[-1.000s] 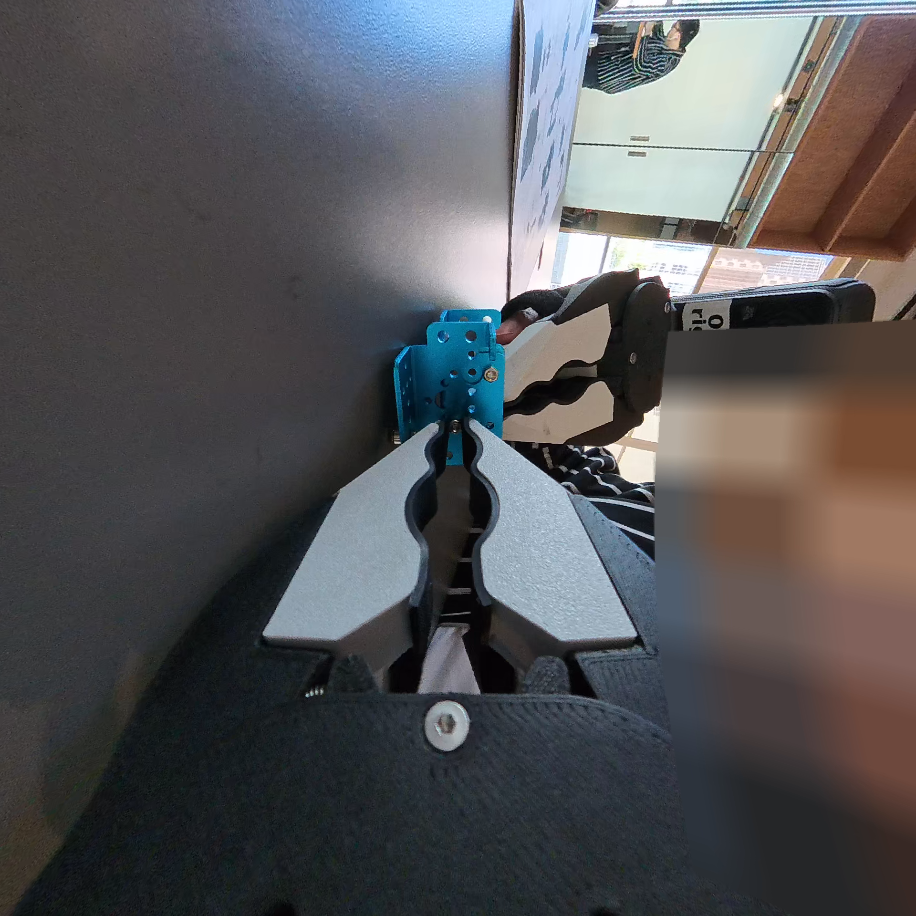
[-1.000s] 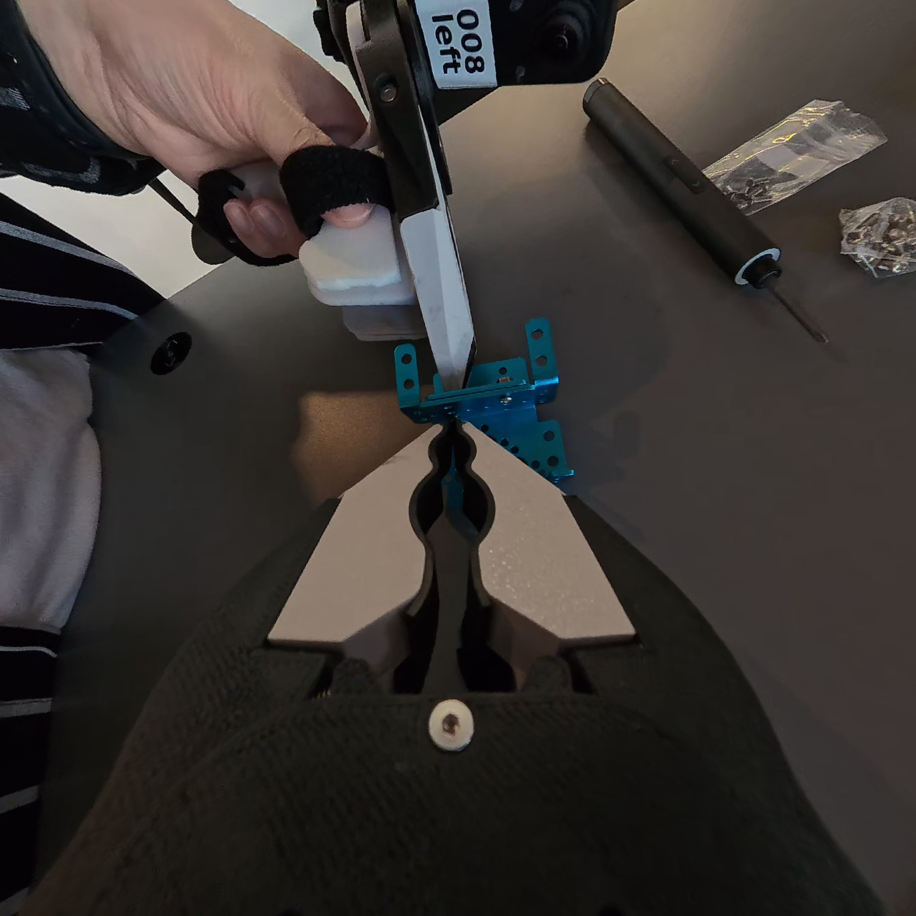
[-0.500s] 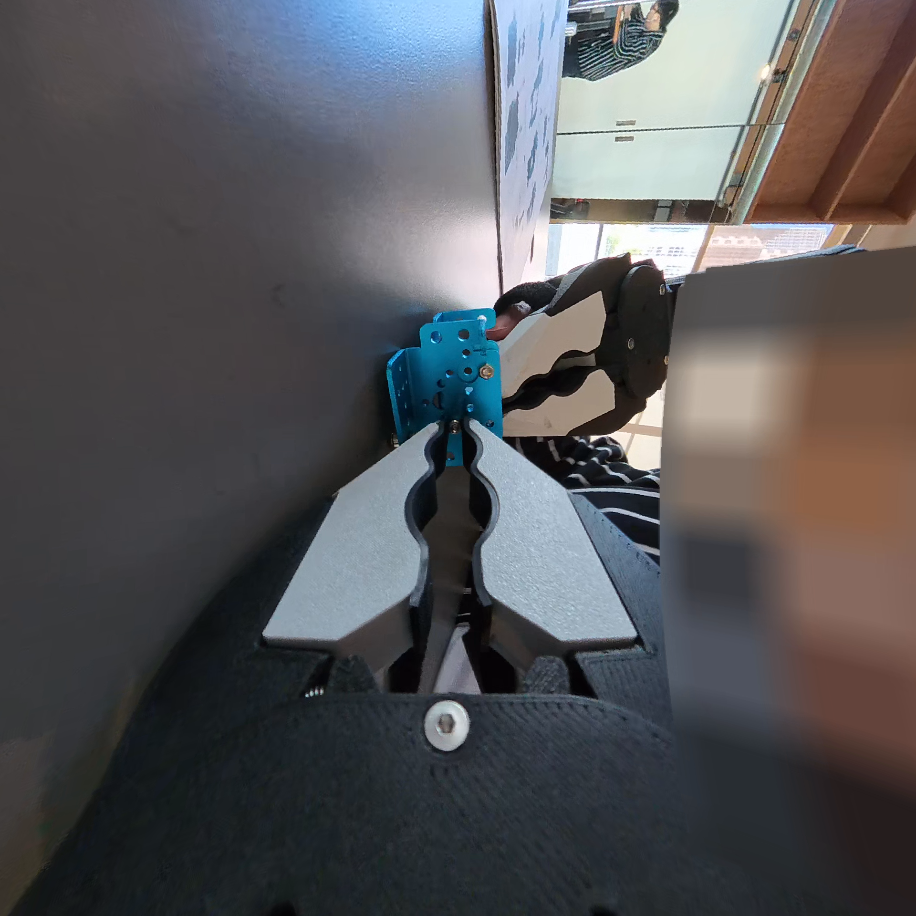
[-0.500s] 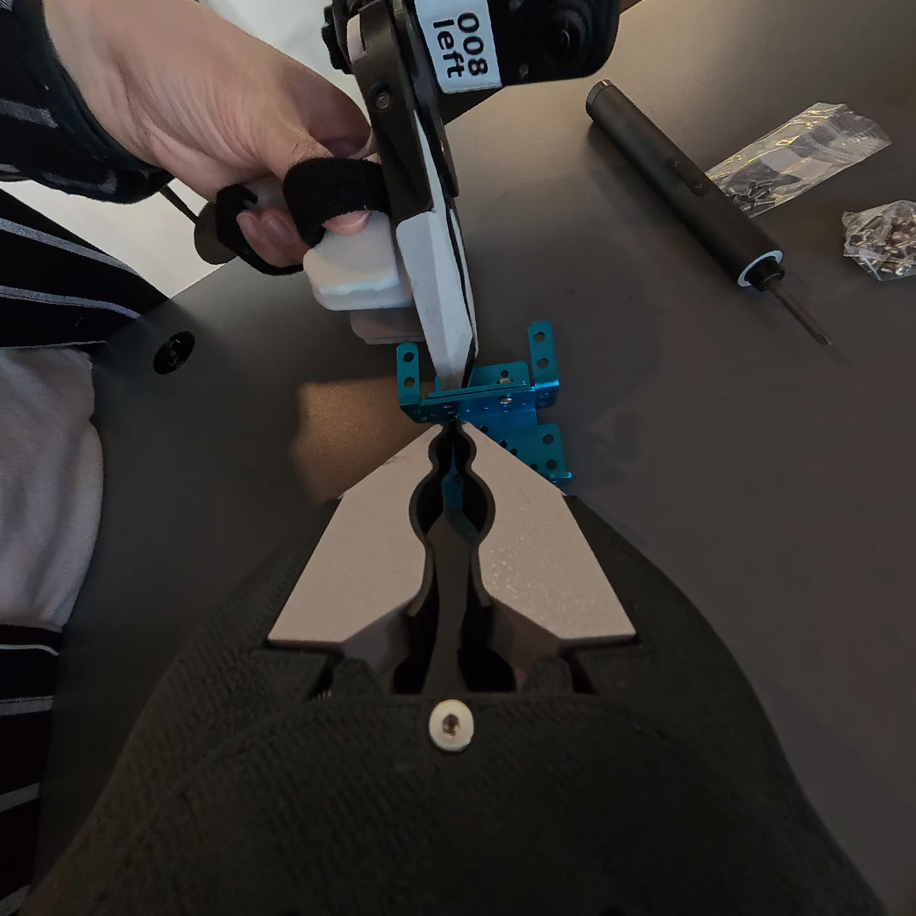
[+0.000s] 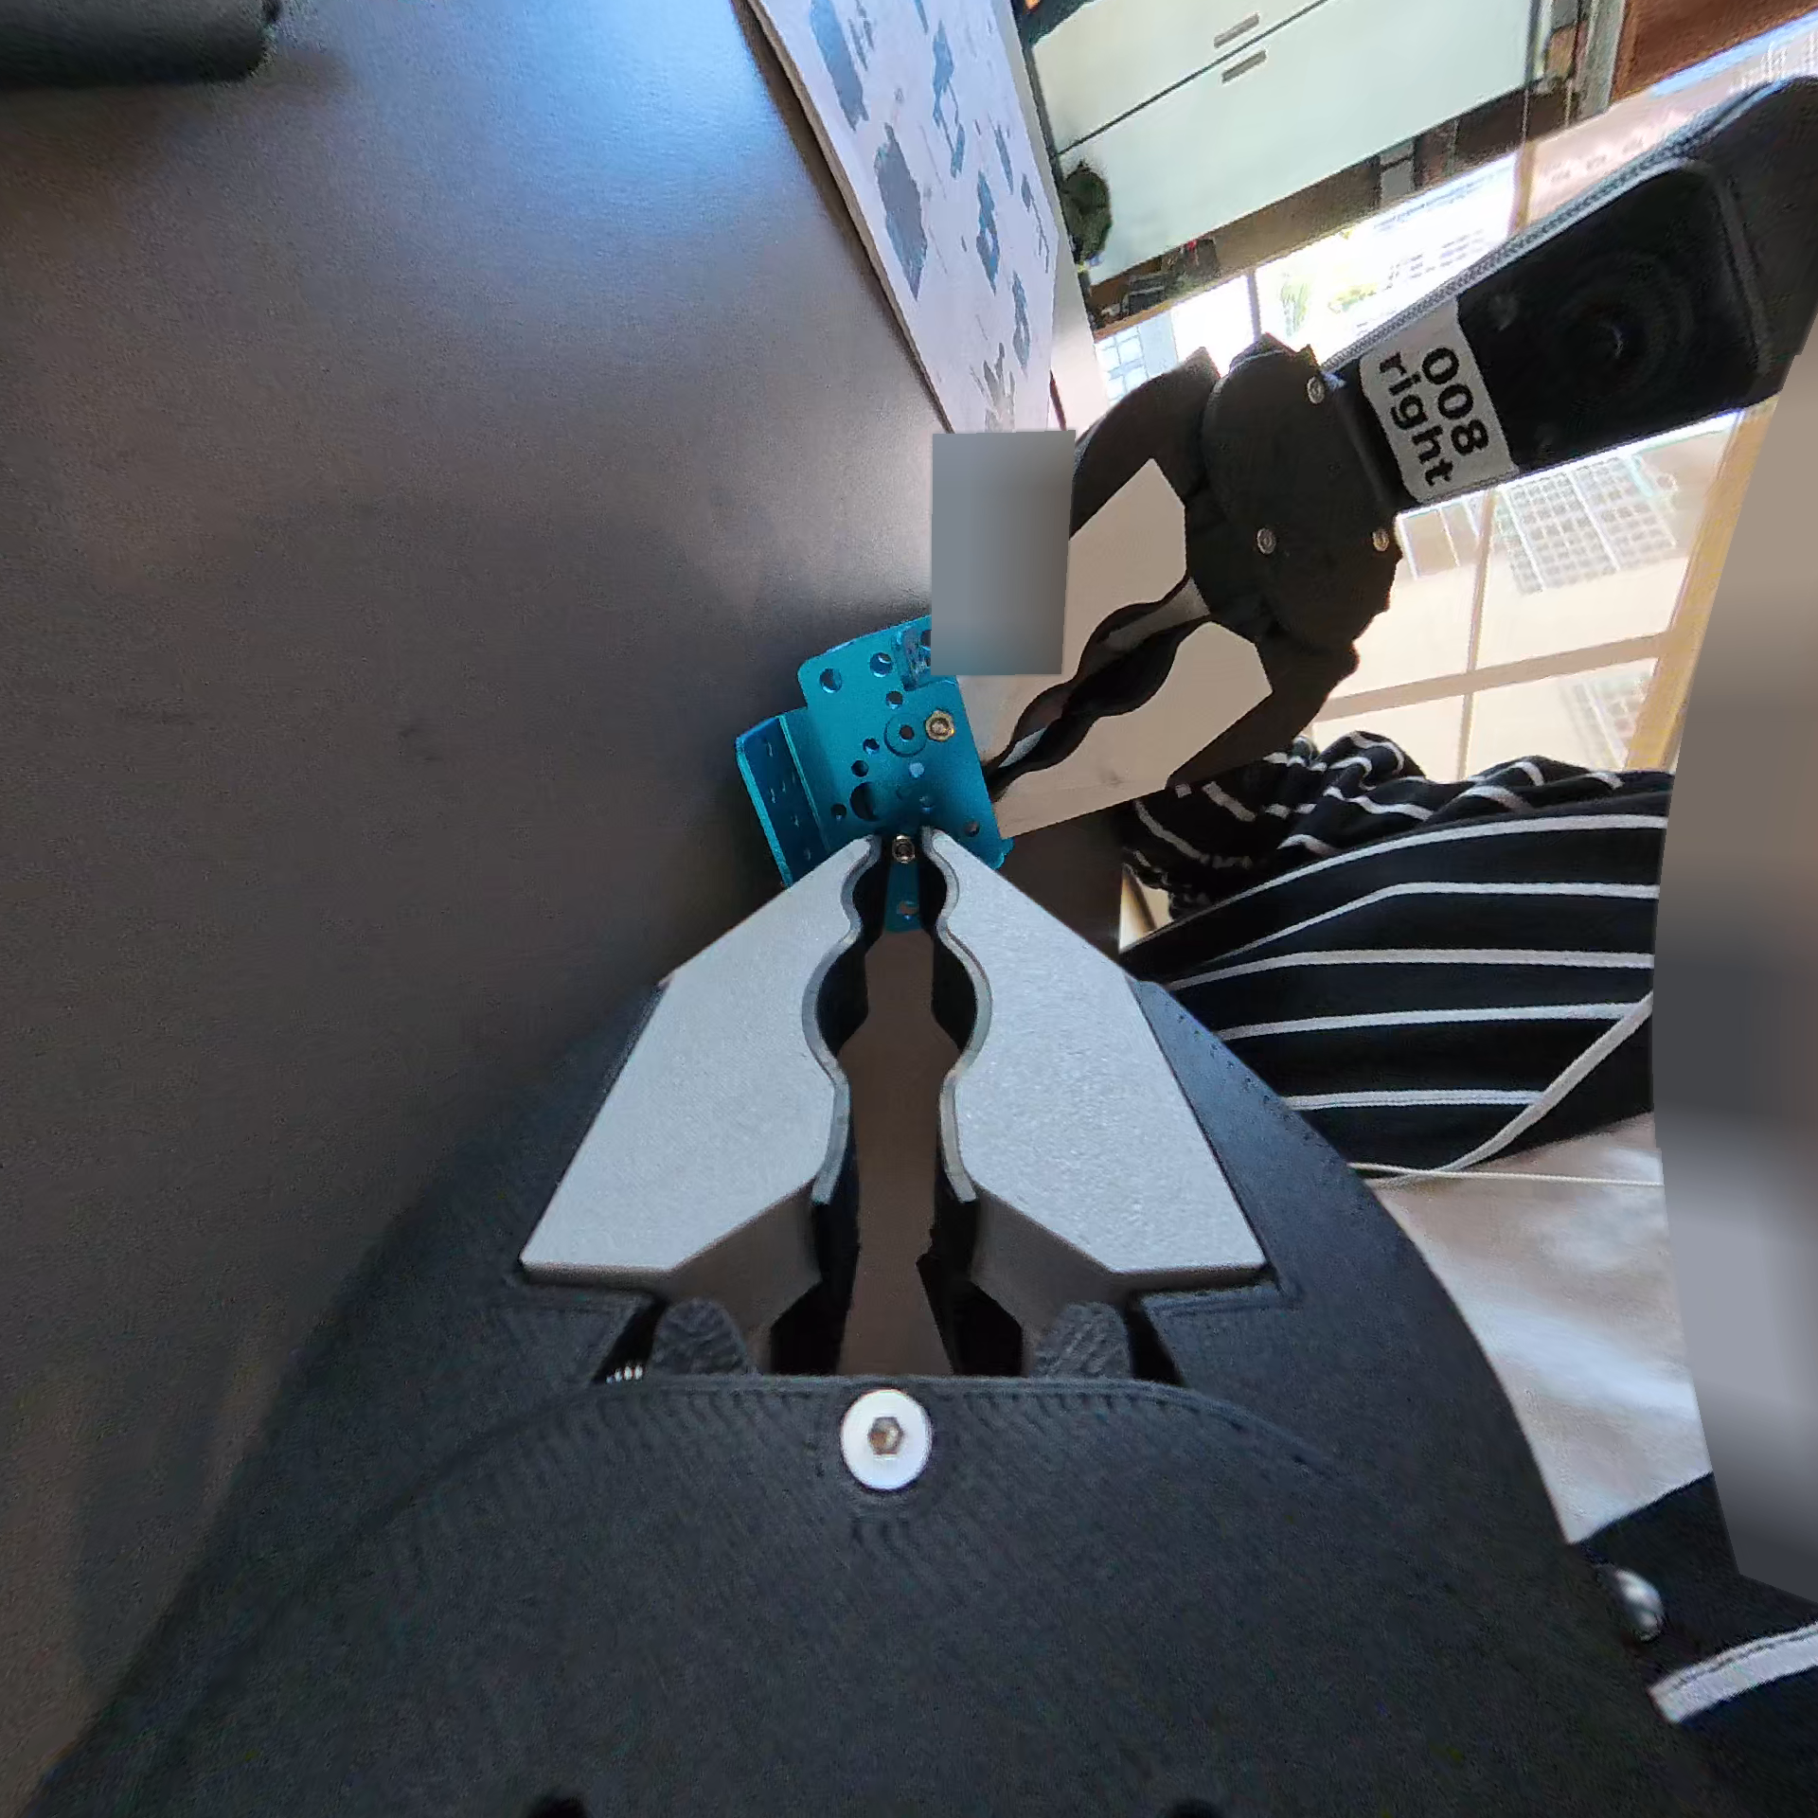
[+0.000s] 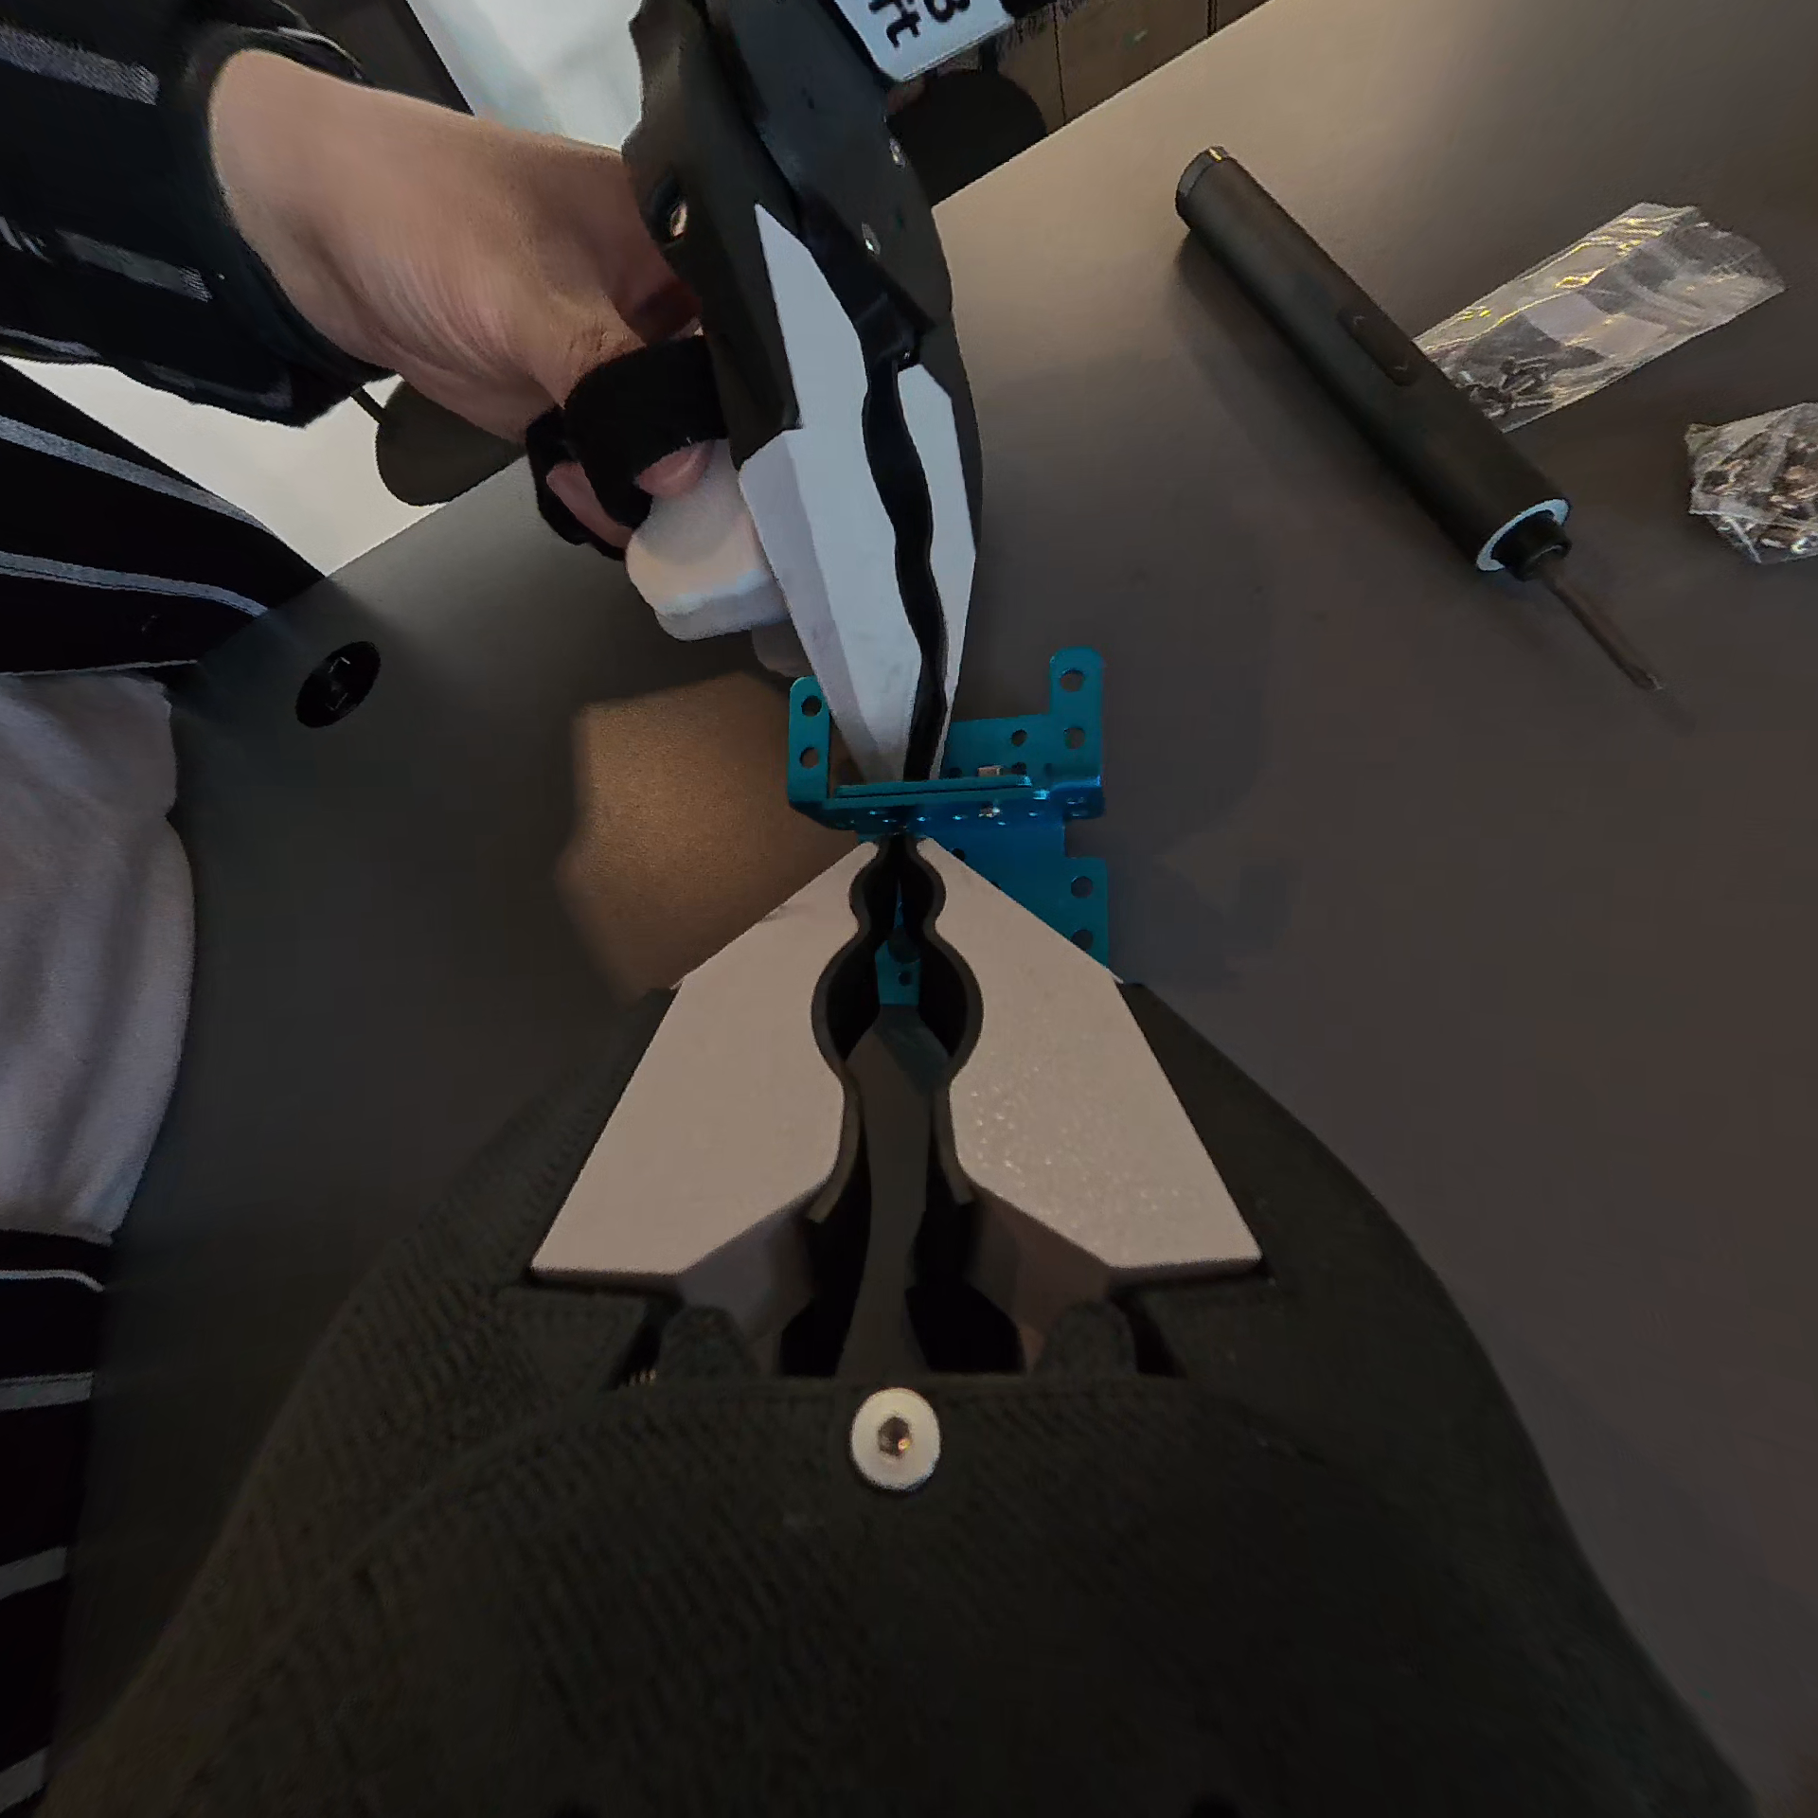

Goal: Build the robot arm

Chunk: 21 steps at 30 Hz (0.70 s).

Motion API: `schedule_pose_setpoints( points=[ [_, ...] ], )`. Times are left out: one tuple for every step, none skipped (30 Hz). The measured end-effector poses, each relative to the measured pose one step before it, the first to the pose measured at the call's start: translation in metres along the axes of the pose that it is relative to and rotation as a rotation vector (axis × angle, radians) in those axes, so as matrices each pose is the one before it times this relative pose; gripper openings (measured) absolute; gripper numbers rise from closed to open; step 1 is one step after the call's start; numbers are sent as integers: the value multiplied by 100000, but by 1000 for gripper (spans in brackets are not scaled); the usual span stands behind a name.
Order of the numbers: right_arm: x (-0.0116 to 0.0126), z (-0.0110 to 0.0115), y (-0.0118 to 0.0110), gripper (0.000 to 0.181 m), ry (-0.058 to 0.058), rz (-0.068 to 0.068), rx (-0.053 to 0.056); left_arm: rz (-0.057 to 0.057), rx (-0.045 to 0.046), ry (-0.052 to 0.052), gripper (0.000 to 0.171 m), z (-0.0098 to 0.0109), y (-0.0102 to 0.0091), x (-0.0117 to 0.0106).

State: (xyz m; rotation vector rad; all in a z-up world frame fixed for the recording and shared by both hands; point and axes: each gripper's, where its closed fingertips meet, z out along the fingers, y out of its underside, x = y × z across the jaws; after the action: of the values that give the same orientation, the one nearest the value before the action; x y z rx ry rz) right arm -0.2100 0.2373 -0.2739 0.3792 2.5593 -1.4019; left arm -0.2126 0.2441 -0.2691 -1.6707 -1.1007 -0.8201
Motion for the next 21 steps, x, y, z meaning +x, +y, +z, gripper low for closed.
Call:
schedule_pose_setpoints(
  points=[
    [-29, 10, 15, 0, -87, -202, -114, 1783, -77, -8, 4, 7, 20, 8],
    [-39, 18, 15, 0, -99, -237, -130, 1552, -80, 136, 4, -15, 12, 10],
    [-7, 12, 7, 0, 31, -146, -82, 913, 67, 153, 4, -8, 3, 4],
    [-9, 27, 37, 0, 3, -120, -259, 569, 313, 157, 4, -7, -52, 2],
    [-1, 7, 17, 0, 81, -135, -150, 707, 287, -26, 4, -1, -27, -9],
    [16, -8, -6, 0, 218, -89, 64, 370, 67, -116, 4, 1, -18, -1],
    [-4, 8, 0, 0, 13, -66, -17, 187, -94, -114, 4, 6, 2, -6],
    [-29, -4, 1, 0, -70, -170, 5, 22, -39, 6, 4, -3, -4, -5],
    [-40, -5, 11, 0, -116, -376, -26, -15, -33, 99, 4, 1, 9, 6],
    [-32, -5, -2, 1, 31, -709, -26, 31, -110, 62, 4, -8, 6, 2],
    [-16, -4, -22, 3, 385, -981, 105, -18, -125, -6, 4, -3, 3, 8],
    [-42, -12, -1, 4, 285, -1079, -15, -6, -33, -88, 4, 3, -10, -5],
    [-34, 2, 9, 4, 234, -963, -59, 244, -30, -91, 4, 1, 13, -1],
    [-58, 4, 0, 6, 52, -850, -23, 145, -186, 5, 4, -7, 20, 2],
    [-64, 4, -22, 8, -135, -707, 113, -192, -85, 37, 4, -23, -8, -9],
    [-21, -5, -11, 9, 43, -366, 55, -364, 35, 78, 4, -17, -15, -11],
    [-11, -7, -9, 10, 19, -95, 79, -187, 67, 84, 4, -8, -16, -6],
    [-23, -17, -14, 12, -85, -108, 188, -171, 144, 32, 4, -3, -18, -11],
    [1, -12, -30, 13, 125, -76, 210, -231, 85, 18, 4, -10, -14, 0],
    [-19, -8, -4, 14, -22, -211, 59, -313, -28, 36, 4, 4, -7, 1],
    [-37, 10, 3, 15, 5, -345, -52, -499, -26, 125, 4, -9, -14, -4]
  ],
)
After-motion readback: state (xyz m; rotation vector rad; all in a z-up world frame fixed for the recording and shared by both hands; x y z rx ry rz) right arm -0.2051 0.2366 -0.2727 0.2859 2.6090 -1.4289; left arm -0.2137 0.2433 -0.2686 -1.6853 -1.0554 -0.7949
